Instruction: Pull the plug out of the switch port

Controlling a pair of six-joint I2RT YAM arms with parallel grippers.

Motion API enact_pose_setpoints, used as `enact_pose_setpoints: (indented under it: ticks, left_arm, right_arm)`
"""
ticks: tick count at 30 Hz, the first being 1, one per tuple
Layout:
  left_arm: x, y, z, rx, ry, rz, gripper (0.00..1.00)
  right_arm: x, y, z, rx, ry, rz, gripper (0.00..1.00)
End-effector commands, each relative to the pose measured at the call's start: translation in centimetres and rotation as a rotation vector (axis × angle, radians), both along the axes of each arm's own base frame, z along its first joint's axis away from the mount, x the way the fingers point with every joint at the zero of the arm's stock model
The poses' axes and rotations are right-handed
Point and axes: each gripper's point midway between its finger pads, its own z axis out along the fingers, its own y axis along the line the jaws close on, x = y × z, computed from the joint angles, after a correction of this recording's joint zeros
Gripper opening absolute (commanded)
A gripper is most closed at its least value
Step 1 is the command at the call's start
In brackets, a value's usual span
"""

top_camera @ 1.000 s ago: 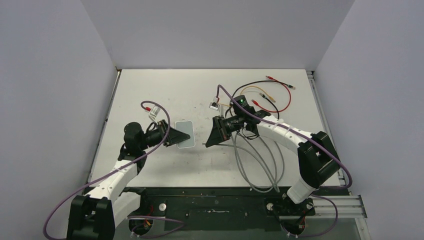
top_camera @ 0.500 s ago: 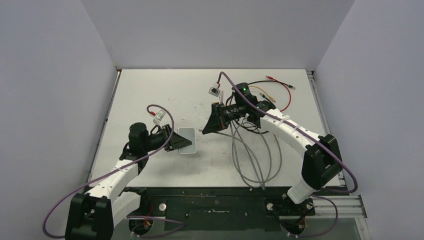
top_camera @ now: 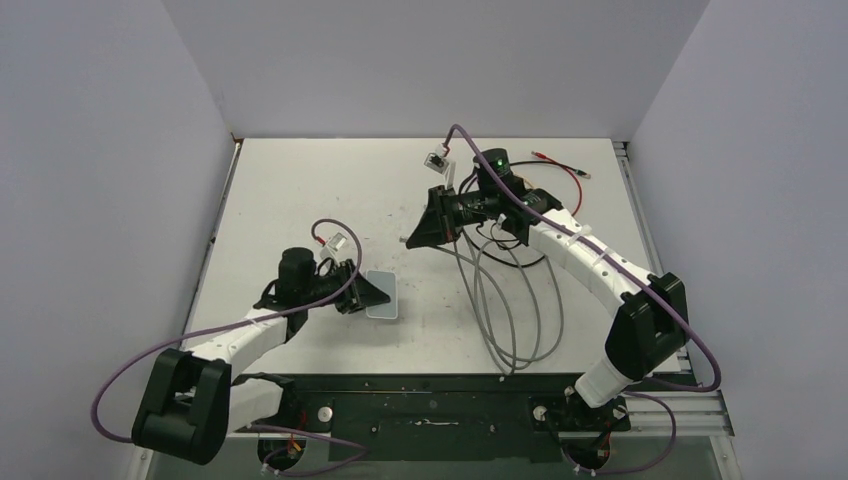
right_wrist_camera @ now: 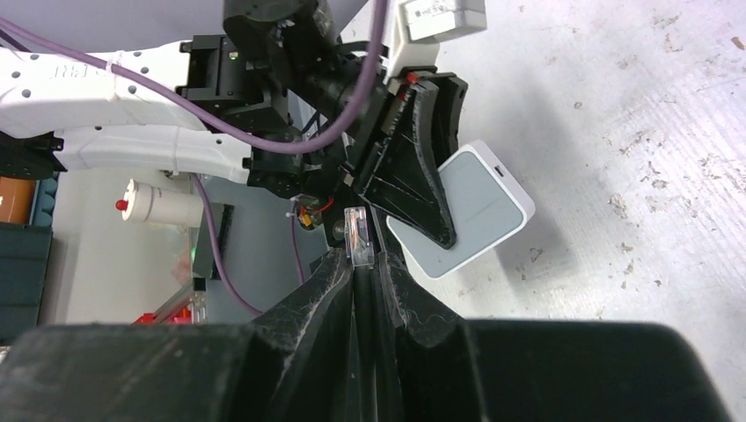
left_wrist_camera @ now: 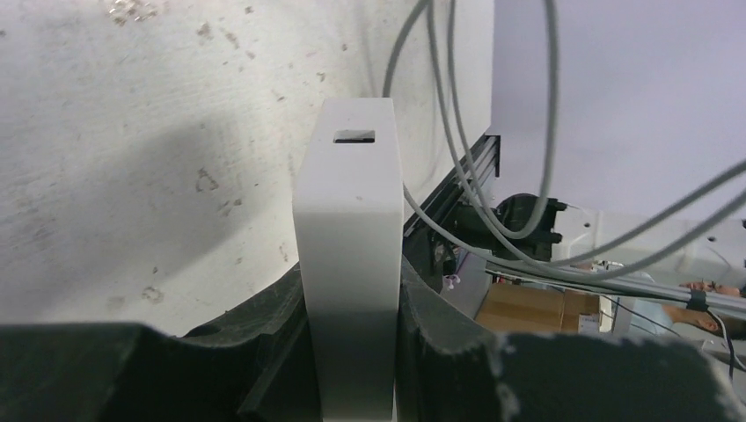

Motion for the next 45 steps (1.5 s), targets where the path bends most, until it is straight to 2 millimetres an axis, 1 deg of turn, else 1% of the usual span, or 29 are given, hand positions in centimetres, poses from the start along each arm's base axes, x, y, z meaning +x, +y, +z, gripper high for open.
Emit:
enact_pose_setpoints:
  ticks: [1,6,9,13,19,22,25,29,32,33,39,41,45]
  left_arm:
    - [0.1,-0.3,-2.1,0.063,0.045,-0.013,0.0]
    - [-0.3,-0.6,-5.0,0.15,0.123,-0.047,0.0]
    - [-0.6,-0.7,-6.8,0.192,0.172,-0.061,0.0]
    - [-1.1,-1.2,-8.3,0.23,0.214,-0.099,0.0]
    - [-2.6,-1.6,-10.6,0.349,0.27,-0.174,0.0]
    - [-3.1,-1.6,-11.3,0.405,0.283,-0.196,0.0]
    - [-3.1,-1.8,-11.5,0.431,0.281,-0.195,0.03]
    - [-2.9,-1.3,-11.6,0.486,0.273,-0.188,0.08]
    - [-2.6,-1.0,-11.5,0.518,0.26,-0.18,0.15]
    - [-2.5,-0.8,-11.4,0.529,0.258,-0.174,0.18]
    - [-2.0,0.4,-10.8,0.599,0.237,-0.13,0.43]
    - [-1.9,0.8,-10.5,0.621,0.229,-0.111,0.56]
    - [-1.4,1.7,-9.5,0.662,0.199,-0.073,0.72]
  right_arm:
    - [0.2,-0.8,4.2,0.058,-0.097,-0.031,0.05]
    - [1.4,-1.6,4.5,0.053,-0.113,-0.082,0.05]
    - [2.6,-2.4,4.6,0.051,-0.12,-0.119,0.05]
    - [4.2,-3.5,4.9,0.048,-0.131,-0.171,0.05]
    - [6.7,-5.1,4.9,0.016,-0.155,-0.239,0.05]
    - [7.6,-5.3,4.8,0.005,-0.16,-0.262,0.05]
    - [8.1,-5.3,4.7,0.003,-0.165,-0.273,0.05]
    - [9.0,-5.5,4.4,-0.012,-0.175,-0.293,0.05]
    - [9.9,-5.9,4.1,-0.022,-0.176,-0.312,0.05]
    - [10.2,-6.0,4.0,-0.024,-0.175,-0.317,0.05]
    - [12.4,-7.0,4.6,-0.033,-0.194,-0.365,0.05]
    - [13.2,-7.4,4.8,-0.031,-0.196,-0.384,0.05]
    - [14.4,-8.0,5.0,-0.022,-0.204,-0.414,0.05]
